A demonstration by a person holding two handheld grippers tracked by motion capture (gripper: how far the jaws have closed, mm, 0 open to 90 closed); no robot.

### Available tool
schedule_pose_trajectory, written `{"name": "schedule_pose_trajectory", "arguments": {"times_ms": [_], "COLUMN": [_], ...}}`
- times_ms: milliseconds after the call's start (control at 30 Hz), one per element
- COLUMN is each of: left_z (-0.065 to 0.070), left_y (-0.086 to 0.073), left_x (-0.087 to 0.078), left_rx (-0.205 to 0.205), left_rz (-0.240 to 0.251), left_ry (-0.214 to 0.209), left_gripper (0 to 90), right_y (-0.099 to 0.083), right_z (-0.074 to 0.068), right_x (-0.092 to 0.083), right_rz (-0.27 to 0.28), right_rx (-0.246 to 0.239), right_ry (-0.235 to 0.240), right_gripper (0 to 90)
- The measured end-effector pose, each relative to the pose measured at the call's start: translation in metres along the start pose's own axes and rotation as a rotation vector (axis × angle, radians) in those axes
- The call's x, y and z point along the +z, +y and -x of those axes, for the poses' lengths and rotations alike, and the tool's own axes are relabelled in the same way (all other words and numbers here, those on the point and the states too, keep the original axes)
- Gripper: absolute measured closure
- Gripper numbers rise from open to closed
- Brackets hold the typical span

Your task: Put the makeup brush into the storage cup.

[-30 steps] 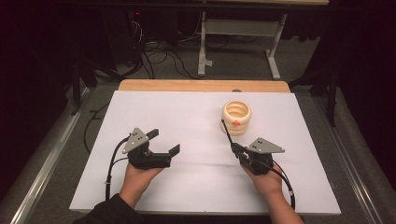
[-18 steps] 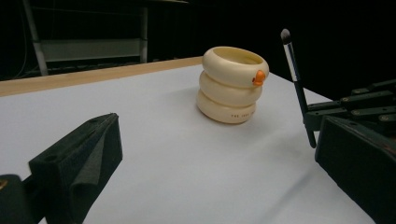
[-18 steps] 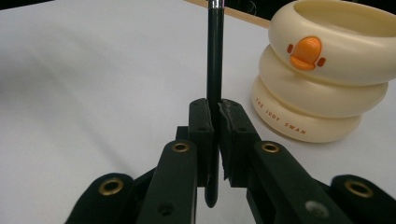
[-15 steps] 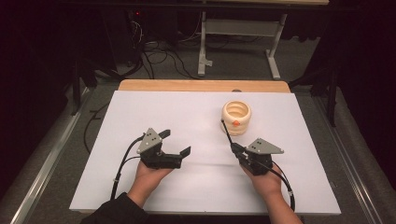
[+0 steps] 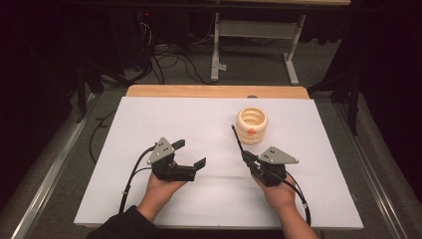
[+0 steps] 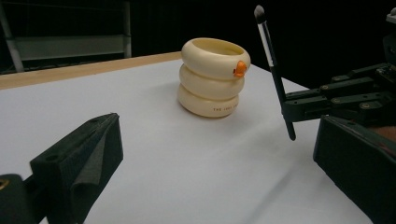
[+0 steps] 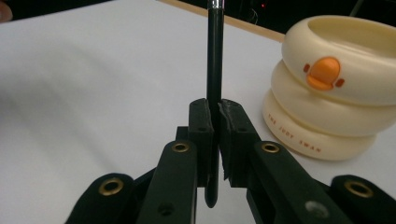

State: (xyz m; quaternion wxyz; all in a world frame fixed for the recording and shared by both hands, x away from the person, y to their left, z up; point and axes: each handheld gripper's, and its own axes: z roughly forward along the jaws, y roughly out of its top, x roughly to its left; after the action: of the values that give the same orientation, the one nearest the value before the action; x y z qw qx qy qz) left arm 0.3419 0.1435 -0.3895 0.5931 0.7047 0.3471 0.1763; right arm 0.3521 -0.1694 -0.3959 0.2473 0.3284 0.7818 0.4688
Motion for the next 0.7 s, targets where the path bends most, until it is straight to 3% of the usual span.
{"name": "schedule_pose_trajectory", "arguments": {"times_ms": [467, 700], "left_z": [0.006, 0.010], "left_y": [0.003, 0.004], "left_x": [0.002, 0.002], "left_rx": [-0.017, -0.016], "left_rz": [0.013, 0.015], "left_ry": [-0.032, -0.050], "left_gripper": [2.8, 3.3], "right_y": [0.013, 0.011], "right_z": [-0.021, -0.032], "right_x": [0.009, 0.009], "right_rz": [0.044, 0.034], "right_rx": [-0.025, -0.068], "right_ry": [0.056, 0.072], "right_gripper": [86.1, 86.1]}}
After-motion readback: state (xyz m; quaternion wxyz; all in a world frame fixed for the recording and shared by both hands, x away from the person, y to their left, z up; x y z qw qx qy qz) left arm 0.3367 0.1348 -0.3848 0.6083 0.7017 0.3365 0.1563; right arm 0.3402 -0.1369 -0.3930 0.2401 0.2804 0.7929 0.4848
